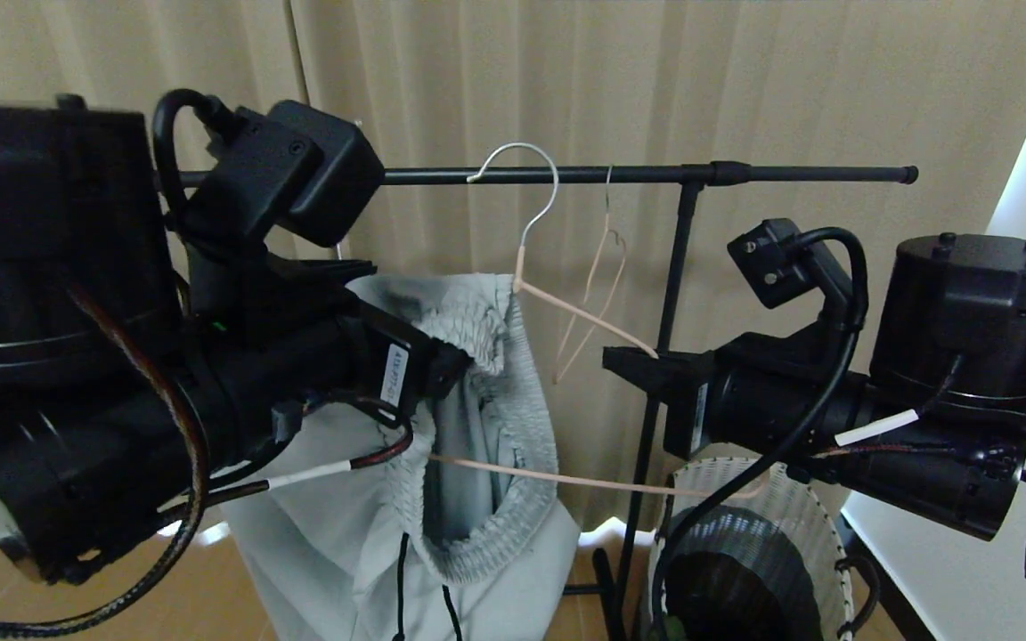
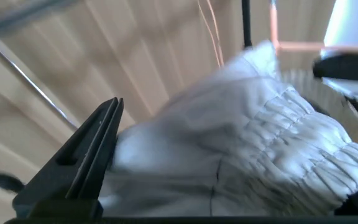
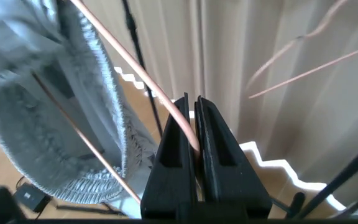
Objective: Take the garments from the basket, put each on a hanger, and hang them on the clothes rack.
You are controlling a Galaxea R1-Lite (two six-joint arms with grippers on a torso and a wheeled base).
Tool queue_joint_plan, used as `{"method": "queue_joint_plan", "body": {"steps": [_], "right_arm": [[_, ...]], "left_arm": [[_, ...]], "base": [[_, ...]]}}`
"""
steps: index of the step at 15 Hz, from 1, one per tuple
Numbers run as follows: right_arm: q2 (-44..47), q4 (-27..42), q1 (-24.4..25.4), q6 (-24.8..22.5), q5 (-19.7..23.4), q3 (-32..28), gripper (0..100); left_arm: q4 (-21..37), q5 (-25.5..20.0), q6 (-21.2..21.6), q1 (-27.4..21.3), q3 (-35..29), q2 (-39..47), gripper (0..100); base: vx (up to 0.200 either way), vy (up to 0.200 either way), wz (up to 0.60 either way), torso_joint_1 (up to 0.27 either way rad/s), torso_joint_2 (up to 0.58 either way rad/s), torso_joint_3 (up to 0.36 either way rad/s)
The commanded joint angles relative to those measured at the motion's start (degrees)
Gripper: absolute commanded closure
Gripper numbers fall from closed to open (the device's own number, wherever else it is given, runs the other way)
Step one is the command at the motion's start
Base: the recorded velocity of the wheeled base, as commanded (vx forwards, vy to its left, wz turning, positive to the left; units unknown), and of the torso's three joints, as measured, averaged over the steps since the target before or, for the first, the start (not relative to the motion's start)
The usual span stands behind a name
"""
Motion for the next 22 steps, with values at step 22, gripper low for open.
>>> {"method": "queue_joint_plan", "body": {"steps": [22], "right_arm": [[-0.5, 0.3, -9.6, -1.9, -0.1, -5.0, 100]], "left_arm": [[-19.9, -19.6, 14.8, 5.4, 14.4, -5.9, 0]], "base": [[0.0, 0.0, 0.0, 0.0, 0.0, 0.0]]}}
